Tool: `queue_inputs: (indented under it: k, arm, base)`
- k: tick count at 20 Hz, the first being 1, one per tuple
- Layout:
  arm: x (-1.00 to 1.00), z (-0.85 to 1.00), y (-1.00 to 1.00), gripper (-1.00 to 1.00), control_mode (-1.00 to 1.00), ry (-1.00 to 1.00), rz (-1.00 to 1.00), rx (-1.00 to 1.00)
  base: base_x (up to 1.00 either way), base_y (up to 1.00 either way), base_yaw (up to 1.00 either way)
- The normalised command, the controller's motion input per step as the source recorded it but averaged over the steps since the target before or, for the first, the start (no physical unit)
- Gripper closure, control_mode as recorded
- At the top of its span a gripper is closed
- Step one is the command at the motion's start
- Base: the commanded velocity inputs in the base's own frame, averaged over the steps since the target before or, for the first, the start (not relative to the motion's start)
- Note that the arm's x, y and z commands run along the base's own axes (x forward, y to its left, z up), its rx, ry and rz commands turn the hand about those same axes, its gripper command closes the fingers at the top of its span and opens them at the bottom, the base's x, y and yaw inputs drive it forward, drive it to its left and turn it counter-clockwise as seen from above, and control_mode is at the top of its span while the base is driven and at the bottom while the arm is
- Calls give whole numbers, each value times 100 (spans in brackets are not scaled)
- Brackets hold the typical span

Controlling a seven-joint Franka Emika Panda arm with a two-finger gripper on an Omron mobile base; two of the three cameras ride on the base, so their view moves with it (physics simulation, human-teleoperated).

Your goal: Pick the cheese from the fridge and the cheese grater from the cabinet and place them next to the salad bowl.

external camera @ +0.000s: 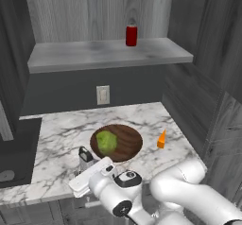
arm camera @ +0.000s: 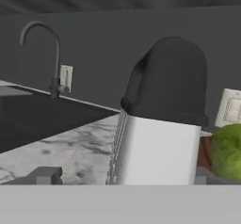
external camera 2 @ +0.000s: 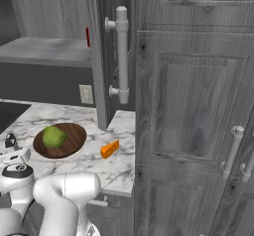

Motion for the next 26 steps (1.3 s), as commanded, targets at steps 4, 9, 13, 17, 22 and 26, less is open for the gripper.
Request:
queue_inputs:
  k: [4, 9, 13, 17, 22, 26]
  arm:
    - [-17, 4, -8, -100, -100, -14, 0, 0]
    - [-13, 23, -8, -100, -100, -16, 0, 0]
    - [-18, 44, -27, -100, -100, -19, 0, 3]
    - [-6, 45, -38, -100, -100, -15, 0, 4]
    - [-2, 63, -23, -100, -100, -17, -3, 1]
    - [0, 77, -12, -100, -100, -16, -3, 0]
  base:
    - [0, 0, 0]
    - [0, 0, 0]
    - [0, 0, 0]
    - [0, 0, 0]
    - [0, 0, 0]
    - [0, 0, 0]
